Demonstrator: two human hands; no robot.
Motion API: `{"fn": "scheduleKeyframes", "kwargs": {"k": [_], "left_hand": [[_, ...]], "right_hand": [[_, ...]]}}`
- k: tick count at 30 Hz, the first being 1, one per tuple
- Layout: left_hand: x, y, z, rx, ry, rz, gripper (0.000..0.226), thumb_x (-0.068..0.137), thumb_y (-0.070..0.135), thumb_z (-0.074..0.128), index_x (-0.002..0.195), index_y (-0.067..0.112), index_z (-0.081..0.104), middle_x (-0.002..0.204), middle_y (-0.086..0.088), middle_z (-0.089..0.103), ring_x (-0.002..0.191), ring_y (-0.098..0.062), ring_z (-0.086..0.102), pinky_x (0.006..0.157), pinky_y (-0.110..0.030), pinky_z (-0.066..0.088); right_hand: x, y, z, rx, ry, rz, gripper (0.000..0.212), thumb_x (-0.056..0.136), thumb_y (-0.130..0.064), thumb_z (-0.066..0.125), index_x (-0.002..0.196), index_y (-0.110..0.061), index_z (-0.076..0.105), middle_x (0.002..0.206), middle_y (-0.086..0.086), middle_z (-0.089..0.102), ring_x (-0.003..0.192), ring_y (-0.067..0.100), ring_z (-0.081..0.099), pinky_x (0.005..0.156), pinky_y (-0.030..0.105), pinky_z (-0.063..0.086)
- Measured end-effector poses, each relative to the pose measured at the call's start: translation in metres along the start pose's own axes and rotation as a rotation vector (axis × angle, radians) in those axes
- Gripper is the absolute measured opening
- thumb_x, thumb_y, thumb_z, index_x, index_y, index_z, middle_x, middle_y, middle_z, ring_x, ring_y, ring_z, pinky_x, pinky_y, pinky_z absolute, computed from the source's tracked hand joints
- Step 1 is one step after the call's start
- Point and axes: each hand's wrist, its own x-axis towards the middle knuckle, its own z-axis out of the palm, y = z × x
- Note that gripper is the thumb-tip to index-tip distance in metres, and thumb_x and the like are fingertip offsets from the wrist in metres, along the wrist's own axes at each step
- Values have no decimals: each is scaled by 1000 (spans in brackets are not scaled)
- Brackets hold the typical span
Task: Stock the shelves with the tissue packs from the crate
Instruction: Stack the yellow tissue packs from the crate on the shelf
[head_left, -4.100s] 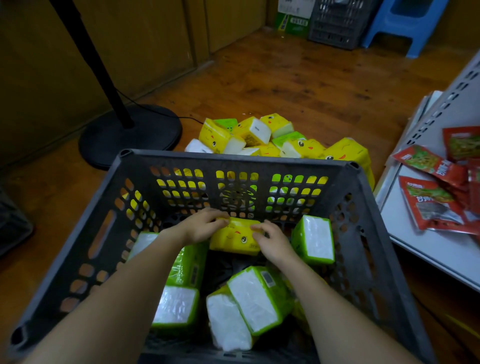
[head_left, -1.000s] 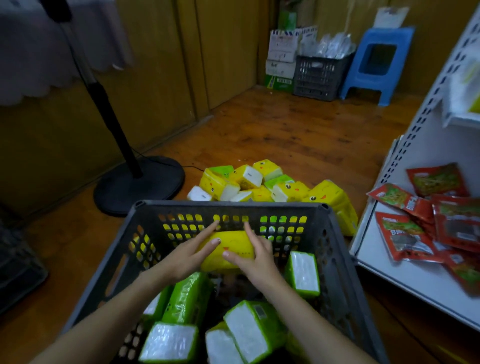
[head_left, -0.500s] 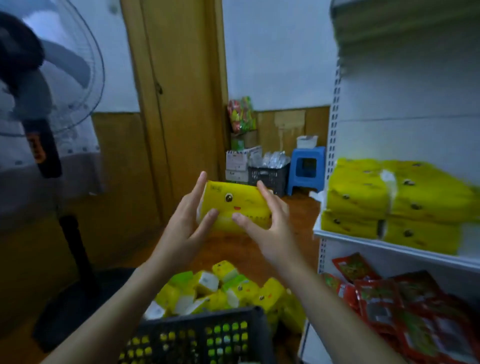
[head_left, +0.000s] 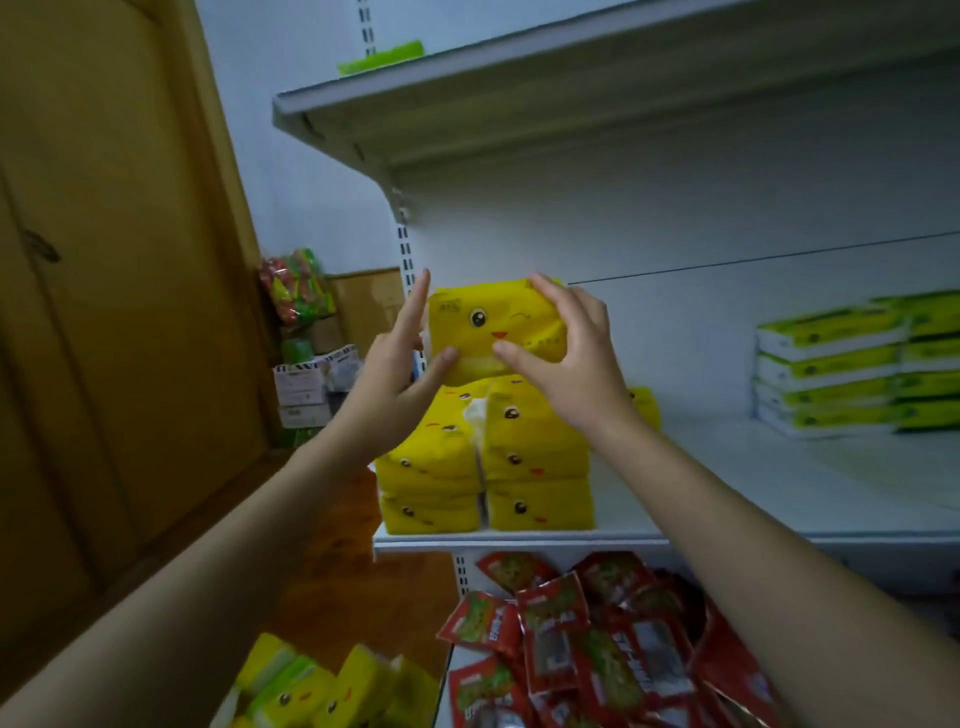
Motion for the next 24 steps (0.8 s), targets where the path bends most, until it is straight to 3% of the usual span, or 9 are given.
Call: {"fn": "scheduleKeyframes", "kwargs": {"k": [3, 5, 6, 8, 12, 16, 24], "left_hand": [[28, 14, 46, -18, -45, -14, 70, 95, 28, 49, 139, 41, -5, 154, 3, 19, 133, -3, 24, 94, -7, 29], [45, 22, 76, -42, -83, -21, 72, 95, 22, 50, 138, 40, -5, 154, -1, 22, 137, -13, 30, 81, 7, 28], [52, 26, 89, -60, -104, -29, 74, 95, 23, 50, 140, 39, -6, 154, -1, 23, 136, -15, 33, 80, 7, 29], [63, 23, 111, -69, -146, -61, 76, 94, 32, 49, 145, 36, -6, 155, 0, 20, 134, -17, 37, 91, -5, 33], [74, -10, 135, 161, -306, -208, 78, 82, 72, 33, 145, 46, -3, 155, -3, 24, 140, -22, 28, 113, -40, 26], [75, -35, 139, 298, -450, -436, 91, 62, 88, 17, 144, 50, 7, 157, 0, 20, 144, -22, 19, 117, -41, 15], [71, -39, 142, 455, -456, -433, 81, 66, 77, 10, 143, 52, 5, 155, 2, 24, 140, -26, 29, 114, -45, 23]], "right_hand": [[12, 34, -38, -33, 84, -14, 64, 79, -25, 72, 136, -27, 42, 141, 7, 29, 135, 15, 27, 100, 7, 19], [20, 60, -59, -40, 136, -13, 63, 79, -23, 72, 135, -25, 43, 139, 5, 31, 130, 8, 29, 94, -5, 18], [23, 74, -68, -40, 155, -7, 63, 79, -23, 72, 135, -25, 43, 137, 4, 32, 126, 4, 30, 90, -9, 17], [30, 101, -81, -35, 189, 22, 62, 79, -22, 72, 134, -23, 44, 136, 5, 34, 121, 3, 31, 88, -9, 19], [44, 152, -83, -41, 260, 115, 62, 76, -17, 75, 132, -19, 47, 135, 12, 35, 129, 18, 35, 102, 12, 24], [52, 199, -68, -87, 229, 206, 62, 76, -19, 74, 132, -18, 48, 136, 14, 34, 129, 26, 34, 105, 21, 23], [65, 247, -50, -157, 115, 296, 59, 79, -18, 72, 133, -15, 47, 139, 18, 25, 132, 28, 29, 106, 22, 21]]}}
